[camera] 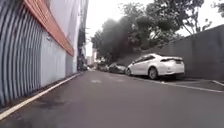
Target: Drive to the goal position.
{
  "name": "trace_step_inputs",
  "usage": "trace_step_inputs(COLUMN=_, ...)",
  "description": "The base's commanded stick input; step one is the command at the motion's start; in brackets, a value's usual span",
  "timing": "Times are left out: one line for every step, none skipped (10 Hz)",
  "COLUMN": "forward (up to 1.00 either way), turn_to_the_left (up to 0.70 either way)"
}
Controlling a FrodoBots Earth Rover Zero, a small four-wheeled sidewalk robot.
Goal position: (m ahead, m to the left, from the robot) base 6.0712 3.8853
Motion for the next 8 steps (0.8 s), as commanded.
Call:
trace_step_inputs(forward=0.7, turn_to_the_left=0.14)
trace_step_inputs(forward=0.7, turn_to_the_left=0.14)
trace_step_inputs(forward=0.7, turn_to_the_left=0.14)
trace_step_inputs(forward=0.7, turn_to_the_left=0.14)
trace_step_inputs(forward=0.7, turn_to_the_left=0.14)
trace_step_inputs(forward=0.7, turn_to_the_left=0.02)
trace_step_inputs(forward=0.7, turn_to_the_left=0.0)
trace_step_inputs(forward=0.7, turn_to_the_left=0.0)
